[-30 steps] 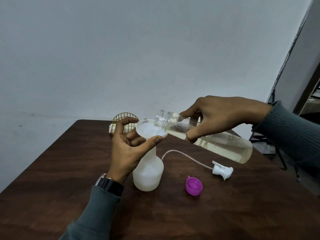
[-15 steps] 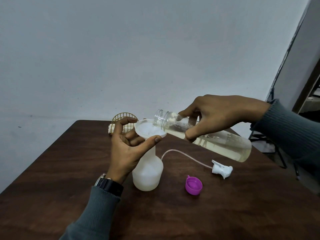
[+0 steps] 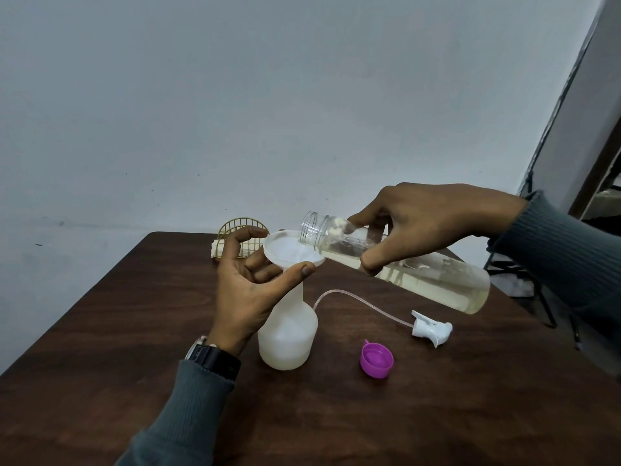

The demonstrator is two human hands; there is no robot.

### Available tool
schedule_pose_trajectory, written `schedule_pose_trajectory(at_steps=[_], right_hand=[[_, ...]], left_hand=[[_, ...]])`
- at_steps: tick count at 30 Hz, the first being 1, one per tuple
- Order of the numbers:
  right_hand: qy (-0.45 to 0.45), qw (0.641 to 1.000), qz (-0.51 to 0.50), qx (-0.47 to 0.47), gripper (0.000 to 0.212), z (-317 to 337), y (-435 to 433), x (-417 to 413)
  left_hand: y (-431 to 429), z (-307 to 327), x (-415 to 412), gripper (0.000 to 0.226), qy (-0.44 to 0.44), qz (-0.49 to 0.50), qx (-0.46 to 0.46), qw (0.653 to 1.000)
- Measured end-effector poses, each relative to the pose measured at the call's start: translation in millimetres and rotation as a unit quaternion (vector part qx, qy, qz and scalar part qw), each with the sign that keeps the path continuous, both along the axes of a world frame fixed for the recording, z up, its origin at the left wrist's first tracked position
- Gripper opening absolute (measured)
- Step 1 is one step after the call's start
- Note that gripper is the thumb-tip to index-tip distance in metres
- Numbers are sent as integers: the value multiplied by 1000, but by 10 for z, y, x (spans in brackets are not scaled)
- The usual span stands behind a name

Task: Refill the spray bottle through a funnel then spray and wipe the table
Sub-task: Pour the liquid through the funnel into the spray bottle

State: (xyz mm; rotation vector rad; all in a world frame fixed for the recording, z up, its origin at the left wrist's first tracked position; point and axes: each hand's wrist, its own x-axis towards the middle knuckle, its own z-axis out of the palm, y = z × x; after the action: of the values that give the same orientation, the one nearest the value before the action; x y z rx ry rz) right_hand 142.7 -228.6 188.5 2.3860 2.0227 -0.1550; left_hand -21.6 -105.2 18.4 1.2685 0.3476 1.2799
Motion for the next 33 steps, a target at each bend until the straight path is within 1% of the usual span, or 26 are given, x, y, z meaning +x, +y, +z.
schedule_pose_trajectory(at_steps=[25,29,33], right_hand=[[-6,1000,0,-4,62,12,-11,-25],[-4,1000,0,-5,65,7,-3,-18],[-6,1000,-2,-1,62,8,-3,-22]], left_hand=[[-16,1,-10,86,9,3,-2,1000],[-15,3,-13,86,7,1,-2,1000],[-21,3,-17,85,6,-1,-2,1000]])
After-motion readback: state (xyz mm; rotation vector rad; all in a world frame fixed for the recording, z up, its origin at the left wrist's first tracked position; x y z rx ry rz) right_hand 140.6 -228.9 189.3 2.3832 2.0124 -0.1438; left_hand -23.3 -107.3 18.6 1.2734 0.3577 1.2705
